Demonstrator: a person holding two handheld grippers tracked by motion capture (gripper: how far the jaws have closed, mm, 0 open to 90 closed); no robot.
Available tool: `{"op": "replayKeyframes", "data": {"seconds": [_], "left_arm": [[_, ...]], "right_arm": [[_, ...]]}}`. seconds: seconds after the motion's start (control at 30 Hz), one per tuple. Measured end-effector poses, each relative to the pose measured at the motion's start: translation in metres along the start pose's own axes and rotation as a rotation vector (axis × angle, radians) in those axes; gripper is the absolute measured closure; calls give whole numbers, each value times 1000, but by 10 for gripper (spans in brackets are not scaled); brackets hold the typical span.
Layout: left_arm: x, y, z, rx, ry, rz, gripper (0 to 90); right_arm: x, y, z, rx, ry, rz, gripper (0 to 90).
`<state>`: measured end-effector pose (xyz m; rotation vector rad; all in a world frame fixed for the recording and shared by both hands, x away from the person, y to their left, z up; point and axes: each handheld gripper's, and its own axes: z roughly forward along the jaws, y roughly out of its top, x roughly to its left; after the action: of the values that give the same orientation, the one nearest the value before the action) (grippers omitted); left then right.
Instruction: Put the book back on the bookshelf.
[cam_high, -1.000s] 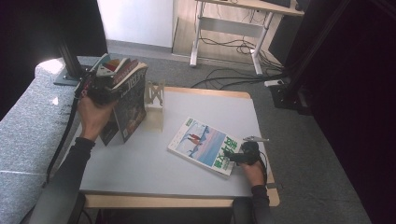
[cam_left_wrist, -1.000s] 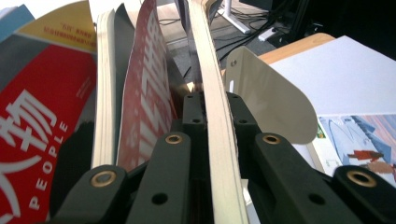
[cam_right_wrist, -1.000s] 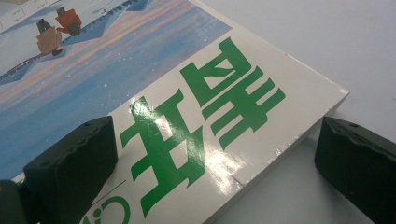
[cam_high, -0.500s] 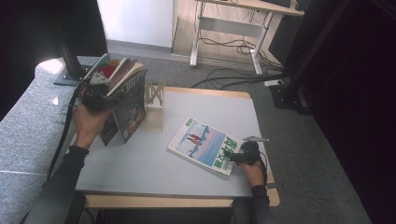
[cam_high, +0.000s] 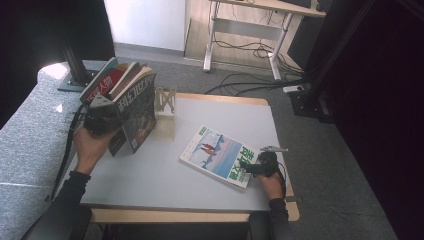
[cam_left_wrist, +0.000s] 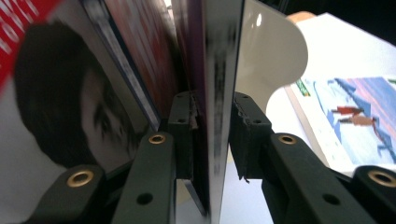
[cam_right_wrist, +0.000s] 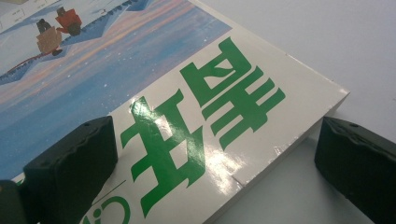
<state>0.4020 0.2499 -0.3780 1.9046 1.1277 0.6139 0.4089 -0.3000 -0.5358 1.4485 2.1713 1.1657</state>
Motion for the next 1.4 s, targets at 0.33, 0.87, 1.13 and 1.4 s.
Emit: {"op": "replayKeyframes", "data": {"seconds": [0.33, 0.87, 1.13, 1.4], "left_arm": [[-4, -36, 7, 38, 1, 5, 753], [-4, -56, 24, 57, -16, -42, 830], [-1, -51, 34, 48, -5, -54, 831], [-5, -45, 44, 45, 12, -32, 834]], "right_arm": [[0, 0, 0, -1, 0, 0, 0], [0, 0, 0, -1, 0, 1, 0], [0, 0, 0, -1, 0, 1, 0], [0, 0, 0, -1, 1, 1, 0]]}}
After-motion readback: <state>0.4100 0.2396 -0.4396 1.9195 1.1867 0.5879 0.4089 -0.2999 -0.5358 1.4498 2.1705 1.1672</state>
